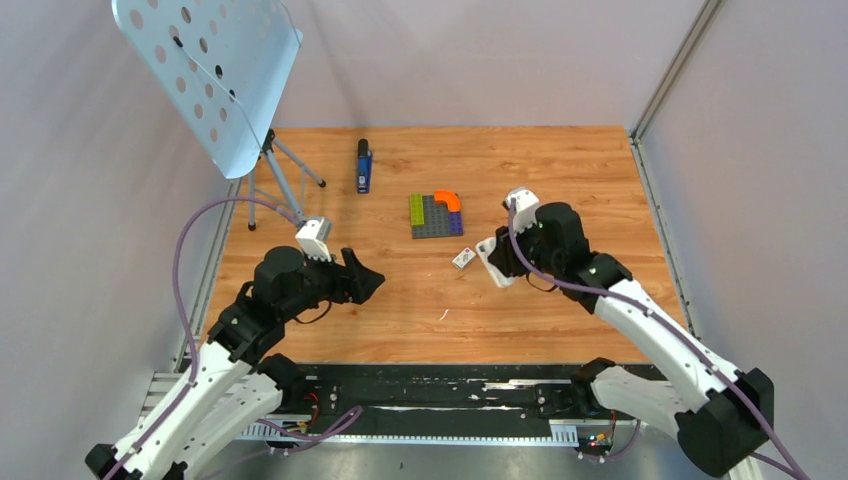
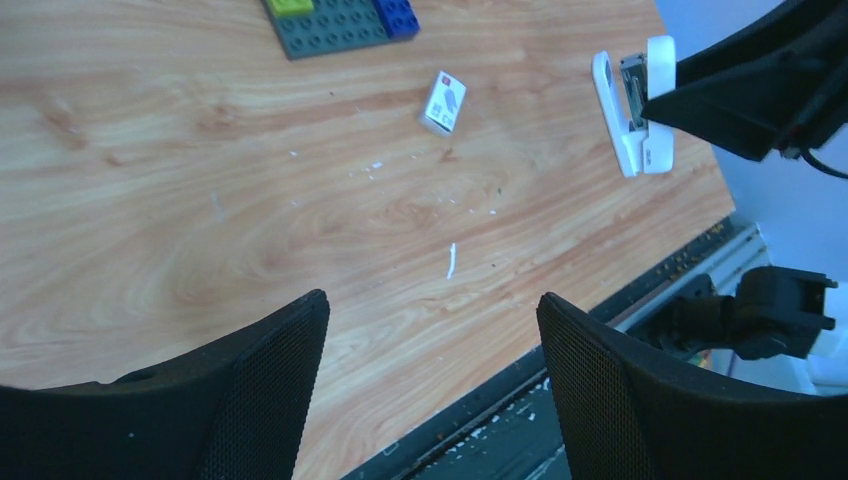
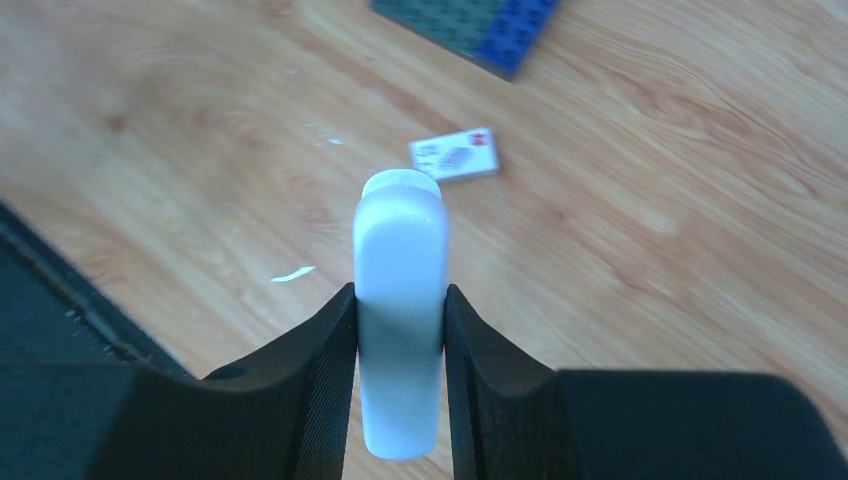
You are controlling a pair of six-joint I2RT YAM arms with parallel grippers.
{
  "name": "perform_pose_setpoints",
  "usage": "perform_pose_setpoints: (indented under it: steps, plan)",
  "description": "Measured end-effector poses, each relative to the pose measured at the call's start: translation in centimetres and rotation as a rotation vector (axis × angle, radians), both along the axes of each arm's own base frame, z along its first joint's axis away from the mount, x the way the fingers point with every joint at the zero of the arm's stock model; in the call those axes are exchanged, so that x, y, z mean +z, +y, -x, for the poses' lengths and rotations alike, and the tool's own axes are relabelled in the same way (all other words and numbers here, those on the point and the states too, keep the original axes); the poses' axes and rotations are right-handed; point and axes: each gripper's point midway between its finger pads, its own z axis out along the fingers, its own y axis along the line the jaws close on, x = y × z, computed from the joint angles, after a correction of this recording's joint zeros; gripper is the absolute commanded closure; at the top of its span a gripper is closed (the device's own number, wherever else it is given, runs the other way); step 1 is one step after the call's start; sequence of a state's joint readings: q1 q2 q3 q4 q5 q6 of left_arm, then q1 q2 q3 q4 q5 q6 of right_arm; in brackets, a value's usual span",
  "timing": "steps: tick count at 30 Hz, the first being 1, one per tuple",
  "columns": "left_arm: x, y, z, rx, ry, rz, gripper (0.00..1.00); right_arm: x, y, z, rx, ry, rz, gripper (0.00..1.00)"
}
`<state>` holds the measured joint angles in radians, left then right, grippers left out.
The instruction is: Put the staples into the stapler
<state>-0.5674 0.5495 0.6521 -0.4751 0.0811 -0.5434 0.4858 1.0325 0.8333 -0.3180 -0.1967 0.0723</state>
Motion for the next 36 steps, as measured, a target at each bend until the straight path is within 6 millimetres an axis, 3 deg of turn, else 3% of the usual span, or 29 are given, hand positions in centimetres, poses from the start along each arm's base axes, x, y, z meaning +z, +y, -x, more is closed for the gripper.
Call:
perform_pose_setpoints:
  steps: [7,13,19,33,36]
  plan:
    - [-2.7,-3.8,-0.3,-0.087,0.155,0.114,0.24,1.5,5.9,5.6,0.282,-0.125,-0.095,0.9]
    - [-2.5,-6.0,-0.2,-0.155,0.209,0.221,0.37,1.6,9.5,8.9,0.453,-0.172,-0.116,0.9]
    - [-1.8,-7.0,-0.1,-0.189,0.206,0.294,0.49,1.5,12.1,10.0,0.518,-0.188,-0.116,0.9]
    - [-2.4,-7.6,0.5,-0.213,0.242,0.352,0.52,3.4,15.2,10.6,0.541,-0.264,-0.141,0.91]
    - [-2.4,-7.6,0.5,-0.211,0.247,0.361,0.57,3.7,15.6,10.6,0.542,-0.273,-0.145,0.91]
